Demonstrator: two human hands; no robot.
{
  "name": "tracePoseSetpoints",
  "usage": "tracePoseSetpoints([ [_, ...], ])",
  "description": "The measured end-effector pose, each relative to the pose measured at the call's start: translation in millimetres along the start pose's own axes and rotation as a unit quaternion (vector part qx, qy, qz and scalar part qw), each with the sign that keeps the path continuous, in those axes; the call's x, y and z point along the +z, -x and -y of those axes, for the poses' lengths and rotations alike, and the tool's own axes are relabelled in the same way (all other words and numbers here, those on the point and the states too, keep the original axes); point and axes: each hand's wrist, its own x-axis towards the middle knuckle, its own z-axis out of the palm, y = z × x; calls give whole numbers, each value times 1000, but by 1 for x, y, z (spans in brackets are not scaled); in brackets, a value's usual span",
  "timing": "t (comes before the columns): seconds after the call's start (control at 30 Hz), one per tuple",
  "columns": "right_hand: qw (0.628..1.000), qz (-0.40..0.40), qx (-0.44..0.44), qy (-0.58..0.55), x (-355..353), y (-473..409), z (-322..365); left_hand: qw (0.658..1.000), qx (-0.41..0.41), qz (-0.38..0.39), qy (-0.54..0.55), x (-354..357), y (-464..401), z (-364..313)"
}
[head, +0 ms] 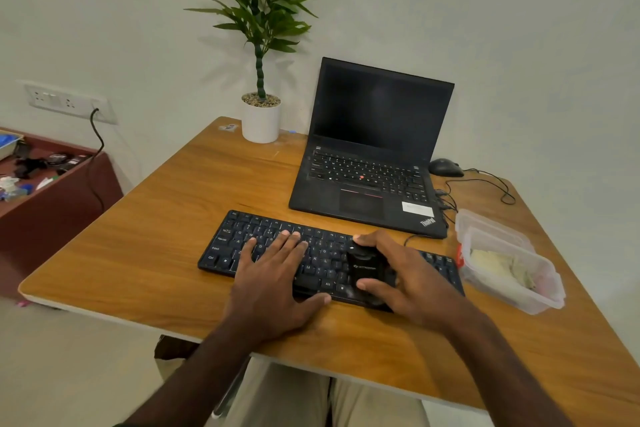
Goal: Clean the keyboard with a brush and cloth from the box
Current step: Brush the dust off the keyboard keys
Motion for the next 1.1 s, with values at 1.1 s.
tracePoseSetpoints([
  [1.1, 999, -7, 50, -3, -27, 36, -18, 1000, -2, 16, -13, -3, 1, -2],
])
